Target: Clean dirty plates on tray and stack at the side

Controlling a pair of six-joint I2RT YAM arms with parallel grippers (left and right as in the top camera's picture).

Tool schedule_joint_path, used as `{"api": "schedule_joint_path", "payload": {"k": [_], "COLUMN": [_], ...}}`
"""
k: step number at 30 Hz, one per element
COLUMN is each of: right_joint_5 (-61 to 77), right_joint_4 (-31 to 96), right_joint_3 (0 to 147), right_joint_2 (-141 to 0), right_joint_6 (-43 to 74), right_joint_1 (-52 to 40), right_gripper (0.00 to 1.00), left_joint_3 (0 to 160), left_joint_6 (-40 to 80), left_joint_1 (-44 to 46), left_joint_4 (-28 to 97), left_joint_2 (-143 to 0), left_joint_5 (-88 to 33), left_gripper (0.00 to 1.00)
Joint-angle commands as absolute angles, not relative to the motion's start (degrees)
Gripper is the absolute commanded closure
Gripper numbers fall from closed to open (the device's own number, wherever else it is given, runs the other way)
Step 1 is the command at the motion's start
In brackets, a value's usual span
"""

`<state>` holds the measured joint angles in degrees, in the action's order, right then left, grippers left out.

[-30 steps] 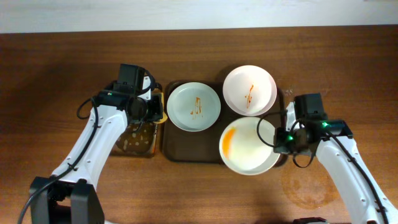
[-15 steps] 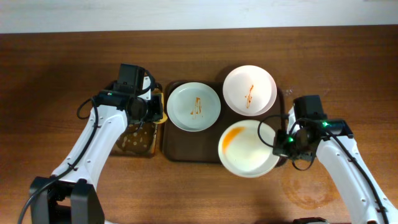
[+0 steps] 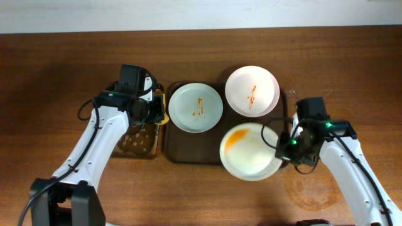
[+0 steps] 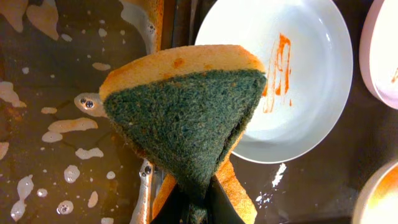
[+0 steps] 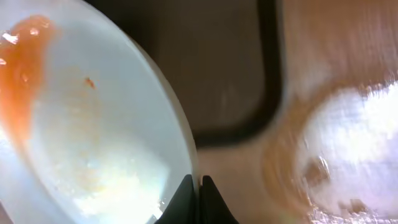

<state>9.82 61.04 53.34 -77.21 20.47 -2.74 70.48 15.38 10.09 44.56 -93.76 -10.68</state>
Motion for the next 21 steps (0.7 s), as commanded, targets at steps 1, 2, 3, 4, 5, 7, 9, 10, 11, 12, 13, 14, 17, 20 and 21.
{"api": "schedule_joint_path", "payload": {"k": [1,2,3,4,5,7,9,10,11,12,13,14,17,20,21], "right_joint_5": [4.4,4.4,4.5,4.4,4.0,1.7,-7.4,-12.4,-19.3,-28.1,-33.9,-37.6,-43.0,-51.5,-54.9], "right_joint_4": [58.8,57.1,54.6,53.7,53.9,55.9,57.9,58.8,59.8,60.3,59.8,58.5,53.8,52.0,51.6], "right_joint_3": [53.8,54.1,55.1,57.1,59.7,63.6,64.8,64.7,64.7,64.7,64.7,64.7,64.7,64.7,64.7], "right_joint_2": [-77.2,-77.2,-77.2,-77.2,-77.2,-77.2,-77.2,-77.2,-77.2,-77.2,-77.2,-77.2,-77.3,-77.3,-77.6], "right_joint_6": [19.7,19.2,17.5,15.6,13.3,12.2,10.8,11.2,13.4,16.0,17.8,18.1,16.9,16.8,16.8], "right_joint_1": [-3.0,-3.0,-3.0,-3.0,-3.0,-3.2,-5.5,-6.8,-8.8,-11.7,-14.1,-16.8,-24.6,-31.4,-33.3], "right_gripper": [0.96,0.96,0.96,0.96,0.96,0.96,0.96,0.96,0.96,0.96,0.96,0.96,0.96,0.96,0.96], "left_joint_3": [70.5,70.5,70.5,70.5,70.5,70.5,70.5,70.5,70.5,70.5,70.5,70.5,70.5,70.5,70.5], "left_joint_6": [14.4,14.4,14.4,14.4,14.4,14.4,14.4,14.4,14.4,14.4,14.4,14.4,14.4,14.4,14.4], "left_joint_1": [10.0,10.0,10.0,10.0,10.0,10.0,10.0,10.0,10.0,10.0,10.0,10.0,10.0,10.0,10.0], "left_joint_4": [44.4,44.4,44.4,44.4,44.4,44.4,44.4,44.4,44.4,44.4,44.4,44.4,44.4,44.4,44.4], "left_joint_2": [-93.3,-93.3,-93.3,-93.3,-93.3,-93.3,-93.3,-93.3,-93.3,-93.3,-93.3,-93.3,-93.3,-93.3,-93.3], "left_joint_5": [-11.3,-11.3,-11.3,-11.3,-11.3,-11.3,-11.3,-11.3,-11.3,-11.3,-11.3,-11.3,-11.3,-11.3,-11.3], "left_gripper": [1.0,1.0,1.0,1.0,1.0,1.0,1.0,1.0,1.0,1.0,1.0,1.0,1.0,1.0,1.0]}}
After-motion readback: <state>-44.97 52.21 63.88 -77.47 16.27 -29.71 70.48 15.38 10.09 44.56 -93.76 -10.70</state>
